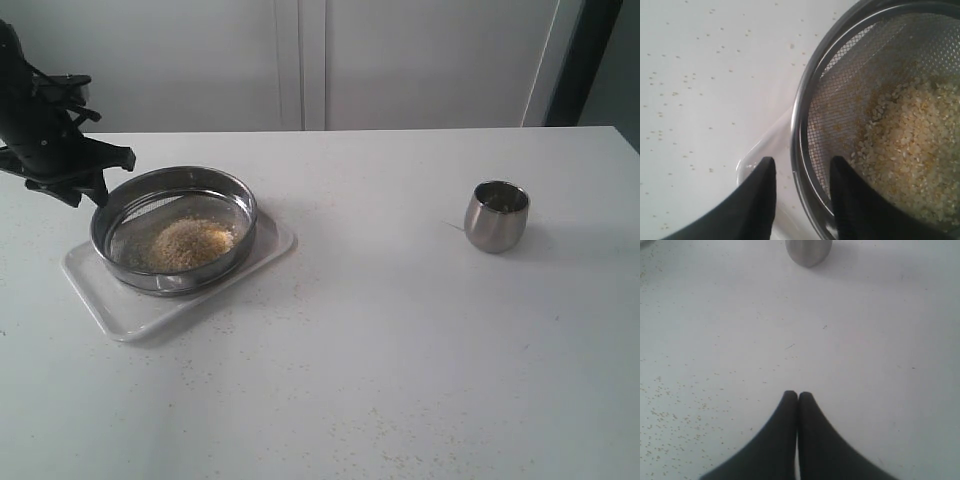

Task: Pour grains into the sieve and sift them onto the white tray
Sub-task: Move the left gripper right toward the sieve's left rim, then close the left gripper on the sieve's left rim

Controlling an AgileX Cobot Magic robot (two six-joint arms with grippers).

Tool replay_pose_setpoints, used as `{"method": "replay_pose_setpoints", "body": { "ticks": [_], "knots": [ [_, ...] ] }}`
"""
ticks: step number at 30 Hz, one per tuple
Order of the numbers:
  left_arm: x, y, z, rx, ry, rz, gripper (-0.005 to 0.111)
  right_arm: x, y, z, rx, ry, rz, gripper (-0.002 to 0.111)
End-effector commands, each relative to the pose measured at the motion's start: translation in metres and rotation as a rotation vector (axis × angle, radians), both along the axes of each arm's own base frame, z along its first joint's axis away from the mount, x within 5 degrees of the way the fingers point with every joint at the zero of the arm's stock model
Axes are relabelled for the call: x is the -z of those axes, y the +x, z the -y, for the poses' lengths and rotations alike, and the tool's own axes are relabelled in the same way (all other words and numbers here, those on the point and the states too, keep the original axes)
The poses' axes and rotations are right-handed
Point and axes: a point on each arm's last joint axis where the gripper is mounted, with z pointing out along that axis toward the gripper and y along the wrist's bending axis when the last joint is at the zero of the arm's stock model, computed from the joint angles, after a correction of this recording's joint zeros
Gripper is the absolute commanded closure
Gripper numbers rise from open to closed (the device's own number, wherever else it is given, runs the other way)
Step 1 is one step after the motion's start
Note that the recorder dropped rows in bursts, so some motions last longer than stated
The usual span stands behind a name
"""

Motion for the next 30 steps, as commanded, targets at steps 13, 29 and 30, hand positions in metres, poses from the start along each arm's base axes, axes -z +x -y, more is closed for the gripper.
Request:
{"method": "replay_pose_setpoints", "body": {
  "ticks": [13,29,30],
  "knots": [
    [0.042,0.010,0.004,-0.018,-0.003,-0.090,0.065,0.001,-0.001,0.001,-0.004,-0.005,0.005,0.108],
    [0.063,0.012,0.004,-0.020,0.002,-0.138,0.066,0.001,-0.001,0.001,-0.004,-0.005,0.005,0.108],
    [0.063,0.012,0.004,-0.020,0.002,-0.138,0.068,0.001,-0.001,0.001,-0.004,-0.005,0.005,0.108]
  ]
}}
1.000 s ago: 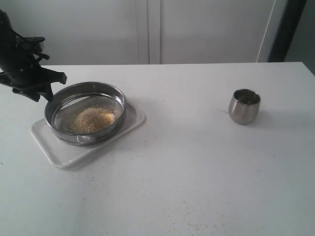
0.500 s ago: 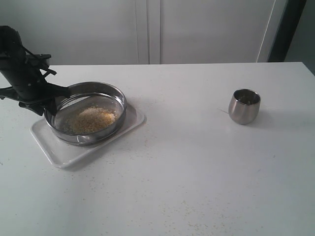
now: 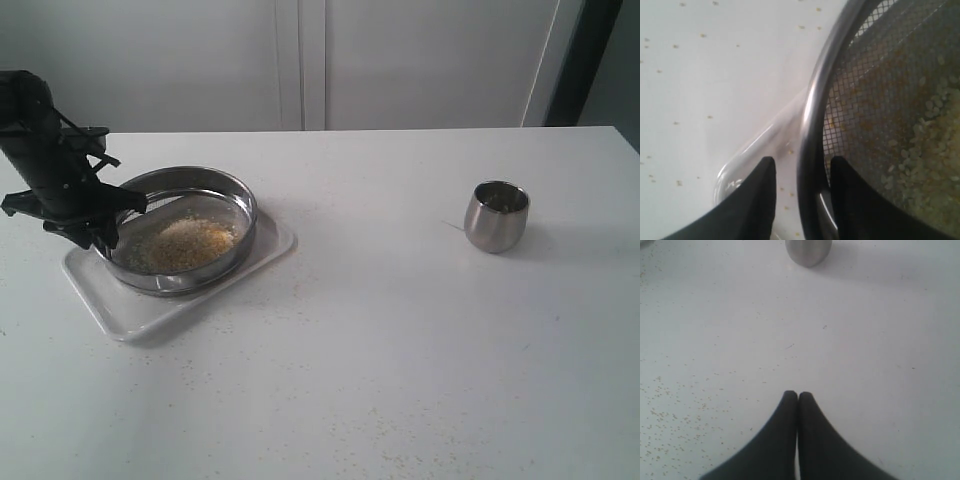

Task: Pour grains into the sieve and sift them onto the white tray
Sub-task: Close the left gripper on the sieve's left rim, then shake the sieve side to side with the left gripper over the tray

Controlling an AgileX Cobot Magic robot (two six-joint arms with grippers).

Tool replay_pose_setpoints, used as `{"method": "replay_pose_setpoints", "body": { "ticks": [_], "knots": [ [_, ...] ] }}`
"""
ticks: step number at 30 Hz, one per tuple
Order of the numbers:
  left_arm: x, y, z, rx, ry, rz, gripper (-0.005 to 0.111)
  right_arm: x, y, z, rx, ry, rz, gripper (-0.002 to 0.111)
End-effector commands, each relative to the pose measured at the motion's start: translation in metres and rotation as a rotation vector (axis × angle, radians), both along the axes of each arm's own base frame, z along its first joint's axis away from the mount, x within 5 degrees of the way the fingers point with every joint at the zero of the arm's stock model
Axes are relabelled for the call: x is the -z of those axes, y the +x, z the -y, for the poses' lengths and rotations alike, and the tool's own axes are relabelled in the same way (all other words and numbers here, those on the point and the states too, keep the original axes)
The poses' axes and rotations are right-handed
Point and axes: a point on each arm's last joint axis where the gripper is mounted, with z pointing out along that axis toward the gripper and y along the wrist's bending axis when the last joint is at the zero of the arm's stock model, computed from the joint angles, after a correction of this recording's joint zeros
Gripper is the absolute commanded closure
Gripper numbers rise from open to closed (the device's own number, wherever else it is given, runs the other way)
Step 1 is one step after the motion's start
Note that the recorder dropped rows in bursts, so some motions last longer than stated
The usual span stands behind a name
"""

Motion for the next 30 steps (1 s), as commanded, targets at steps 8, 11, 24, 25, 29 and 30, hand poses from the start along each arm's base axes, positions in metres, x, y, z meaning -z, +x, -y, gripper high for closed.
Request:
{"method": "replay_pose_setpoints", "body": {
  "ticks": [8,11,24,25,29,30],
  "knots": [
    [0.003,-0.001,0.003,-0.008,-0.010,-0.020,0.106,0.001,-0.001,0.001,-0.004,-0.005,0.005,0.108],
    [0.003,-0.001,0.003,-0.008,-0.010,-0.020,0.107,0.001,-0.001,0.001,-0.004,-0.005,0.005,0.108],
    [-0.015,-0.003,0.003,-0.007,-0.014,0.015,0.107,0.001,-0.001,0.001,-0.004,-0.005,0.005,0.108],
    [-0.019,-0.004,0.003,-0.007,-0.015,0.022,0.107,0.001,-0.001,0.001,-0.004,-0.005,0.005,0.108],
    [-0.034,-0.007,0.003,-0.006,-0.018,0.043,0.107,0.001,-0.001,0.001,-0.004,-0.005,0.005,0.108],
    [-0.036,-0.008,0.002,-0.006,-0.018,0.048,0.107,0.001,-0.001,0.001,-0.004,-0.005,0.005,0.108]
  ]
}}
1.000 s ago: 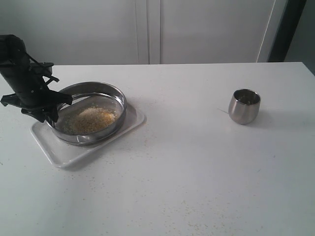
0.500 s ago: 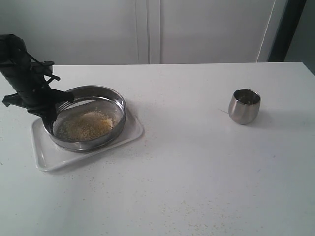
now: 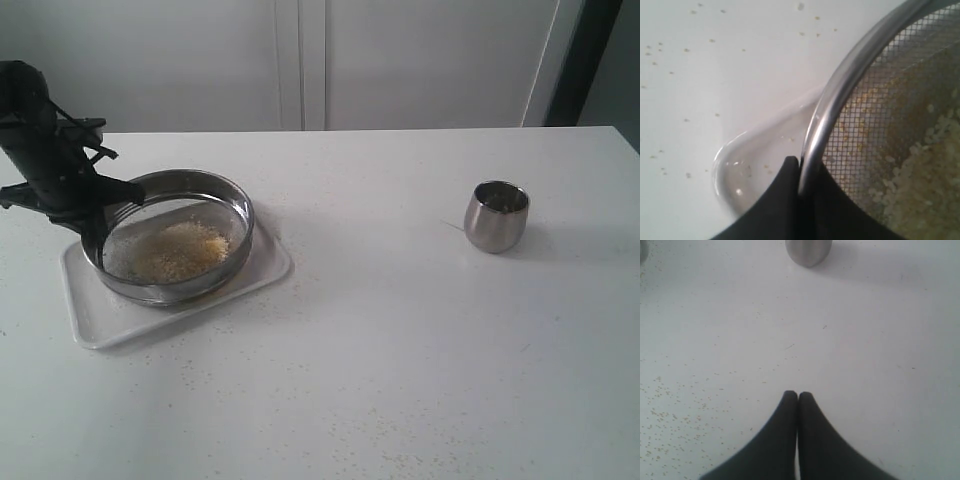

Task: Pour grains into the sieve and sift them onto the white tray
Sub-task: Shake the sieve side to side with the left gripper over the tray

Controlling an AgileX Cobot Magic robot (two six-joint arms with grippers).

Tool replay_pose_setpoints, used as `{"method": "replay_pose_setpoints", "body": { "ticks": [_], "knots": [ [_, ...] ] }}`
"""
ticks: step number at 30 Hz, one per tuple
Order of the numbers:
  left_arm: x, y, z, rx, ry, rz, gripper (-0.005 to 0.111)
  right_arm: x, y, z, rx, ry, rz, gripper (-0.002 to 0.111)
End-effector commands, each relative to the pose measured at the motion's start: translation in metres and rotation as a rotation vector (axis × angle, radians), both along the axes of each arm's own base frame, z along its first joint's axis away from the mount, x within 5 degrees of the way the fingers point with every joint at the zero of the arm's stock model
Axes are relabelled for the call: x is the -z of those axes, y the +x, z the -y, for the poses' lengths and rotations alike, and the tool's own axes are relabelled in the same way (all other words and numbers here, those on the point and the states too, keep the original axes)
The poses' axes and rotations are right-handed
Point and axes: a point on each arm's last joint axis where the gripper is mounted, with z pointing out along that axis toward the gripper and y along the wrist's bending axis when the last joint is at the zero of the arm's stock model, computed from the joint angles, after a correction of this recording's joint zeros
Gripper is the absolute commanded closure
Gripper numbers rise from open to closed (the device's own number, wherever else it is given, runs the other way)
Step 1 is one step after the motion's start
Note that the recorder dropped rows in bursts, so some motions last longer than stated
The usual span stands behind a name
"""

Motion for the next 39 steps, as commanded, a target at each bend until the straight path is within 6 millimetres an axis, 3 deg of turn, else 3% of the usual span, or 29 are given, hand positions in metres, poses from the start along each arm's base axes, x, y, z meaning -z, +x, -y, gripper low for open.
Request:
{"method": "replay_pose_setpoints", "body": {
  "ticks": [1,5,15,21,30,35,37,39],
  "knots": [
    [-0.025,-0.007,0.002,0.001,-0.016,0.028,0.107,0.001,-0.001,0.001,-0.004,-0.005,0.005,0.108],
    [-0.034,-0.009,0.002,0.004,-0.017,0.050,0.107,0.001,-0.001,0.001,-0.004,-0.005,0.005,0.108],
    [-0.032,-0.016,0.002,0.019,-0.017,-0.031,0.107,0.001,-0.001,0.001,-0.004,-0.005,0.005,0.108],
    [-0.032,-0.018,-0.010,-0.028,-0.103,-0.082,0.107,0.001,-0.001,0.001,-0.004,-0.005,0.005,0.108],
    [-0.032,-0.018,-0.014,-0.003,-0.065,-0.076,0.107,0.001,-0.001,0.001,-0.004,-0.005,0.005,0.108],
    [-0.031,-0.015,-0.030,-0.006,0.012,-0.048,0.107,0.001,-0.001,0.001,-0.004,-0.005,0.005,0.108],
    [-0.031,-0.015,-0.034,-0.068,-0.023,-0.053,0.107,0.001,-0.001,0.001,-0.004,-0.005,0.005,0.108],
    [-0.033,-0.014,-0.026,-0.078,-0.104,-0.047,0.107,0.001,-0.001,0.001,-0.004,-0.005,0.005,0.108]
  ]
}}
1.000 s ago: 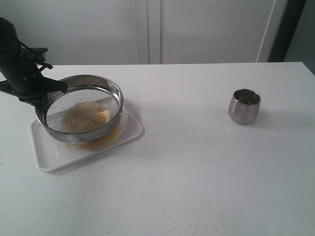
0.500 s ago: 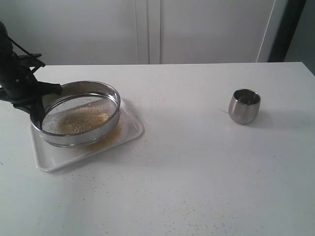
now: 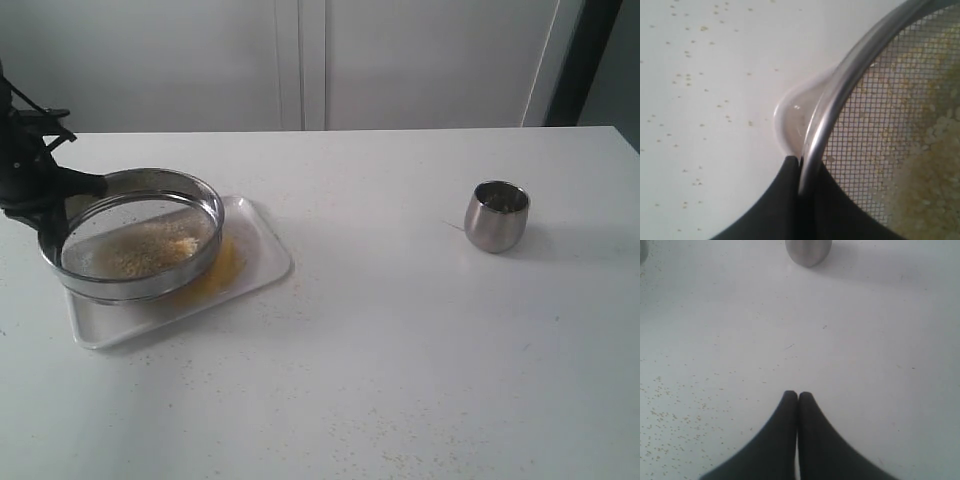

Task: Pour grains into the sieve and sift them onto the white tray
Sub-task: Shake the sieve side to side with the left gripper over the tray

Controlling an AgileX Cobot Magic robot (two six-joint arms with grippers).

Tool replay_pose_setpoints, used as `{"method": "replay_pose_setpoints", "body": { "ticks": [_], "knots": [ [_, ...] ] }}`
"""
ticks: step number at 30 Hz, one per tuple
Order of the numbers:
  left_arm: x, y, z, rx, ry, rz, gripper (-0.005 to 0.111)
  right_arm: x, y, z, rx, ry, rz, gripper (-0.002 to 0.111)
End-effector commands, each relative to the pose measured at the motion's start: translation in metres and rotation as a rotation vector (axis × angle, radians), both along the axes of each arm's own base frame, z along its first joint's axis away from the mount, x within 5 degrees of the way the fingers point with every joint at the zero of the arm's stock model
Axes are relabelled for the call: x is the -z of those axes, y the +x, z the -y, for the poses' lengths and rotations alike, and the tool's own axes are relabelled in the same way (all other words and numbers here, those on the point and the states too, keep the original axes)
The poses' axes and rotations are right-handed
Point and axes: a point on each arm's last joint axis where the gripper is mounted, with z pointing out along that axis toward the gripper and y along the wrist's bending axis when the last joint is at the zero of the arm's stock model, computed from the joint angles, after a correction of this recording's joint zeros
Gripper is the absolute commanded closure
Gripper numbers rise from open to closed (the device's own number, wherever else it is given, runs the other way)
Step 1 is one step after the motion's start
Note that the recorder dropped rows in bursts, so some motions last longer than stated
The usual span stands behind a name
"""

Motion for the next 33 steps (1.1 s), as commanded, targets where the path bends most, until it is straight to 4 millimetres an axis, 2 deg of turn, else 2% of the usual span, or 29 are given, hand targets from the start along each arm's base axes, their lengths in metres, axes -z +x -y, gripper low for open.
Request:
{"method": "replay_pose_setpoints", "body": {
  "ticks": [1,3,5,8,10,11,13,14,15,17,18,20,23,25,26,28,29,30,33],
  "knots": [
    [-0.012,-0.001,0.013,-0.051,-0.154,0.027,0.107,0.001,-0.001,0.001,-0.004,-0.005,0.005,0.108],
    [-0.012,-0.002,0.030,0.031,-0.175,0.035,0.107,0.001,-0.001,0.001,-0.004,-0.005,0.005,0.108],
    [-0.014,-0.002,0.036,0.078,-0.145,0.039,0.107,0.001,-0.001,0.001,-0.004,-0.005,0.005,0.108],
    [-0.016,0.002,0.018,-0.038,-0.097,0.051,0.107,0.001,-0.001,0.001,-0.004,-0.005,0.005,0.108],
    [-0.018,0.003,0.009,-0.133,-0.139,0.040,0.107,0.001,-0.001,0.001,-0.004,-0.005,0.005,0.108],
    [-0.018,0.002,0.012,-0.150,-0.188,0.020,0.107,0.001,-0.001,0.001,-0.004,-0.005,0.005,0.108],
    [-0.019,-0.006,0.037,0.006,-0.258,-0.029,0.107,0.001,-0.001,0.001,-0.004,-0.005,0.005,0.108],
    [-0.019,-0.009,0.046,0.092,-0.230,-0.038,0.107,0.001,-0.001,0.001,-0.004,-0.005,0.005,0.108],
    [-0.019,-0.010,0.049,0.107,-0.163,-0.032,0.107,0.001,-0.001,0.001,-0.004,-0.004,0.005,0.108],
    [-0.020,-0.005,0.037,-0.038,-0.052,0.010,0.107,0.001,0.000,0.000,-0.004,-0.004,0.010,0.108],
    [-0.021,-0.001,0.030,-0.110,-0.049,0.031,0.107,0.001,0.000,0.000,-0.004,-0.004,0.010,0.108],
    [-0.023,0.008,0.029,-0.131,-0.112,0.053,0.107,0.001,0.000,0.000,-0.004,-0.004,0.012,0.108],
    [-0.015,0.013,0.044,-0.072,-0.184,-0.027,0.107,0.001,0.000,0.000,-0.004,-0.004,0.012,0.108],
    [-0.013,0.007,0.045,0.078,-0.097,-0.081,0.107,0.001,0.000,0.000,-0.004,-0.004,0.012,0.108],
    [-0.014,0.006,0.039,0.093,-0.026,-0.082,0.107,0.001,0.000,0.000,-0.004,-0.004,0.012,0.108],
    [-0.020,0.007,0.011,-0.126,0.080,-0.065,0.107,0.001,0.000,0.000,-0.004,-0.004,0.012,0.108],
    [-0.022,0.007,0.004,-0.197,0.046,-0.065,0.107,0.001,0.000,0.000,-0.004,-0.004,0.012,0.108],
    [-0.023,0.007,0.005,-0.169,-0.039,-0.067,0.107,0.001,0.000,0.000,-0.004,-0.004,0.012,0.108],
    [-0.026,0.006,0.040,0.078,-0.247,-0.050,0.107,0.001,0.000,0.000,-0.004,-0.004,0.012,0.108]
  ]
}}
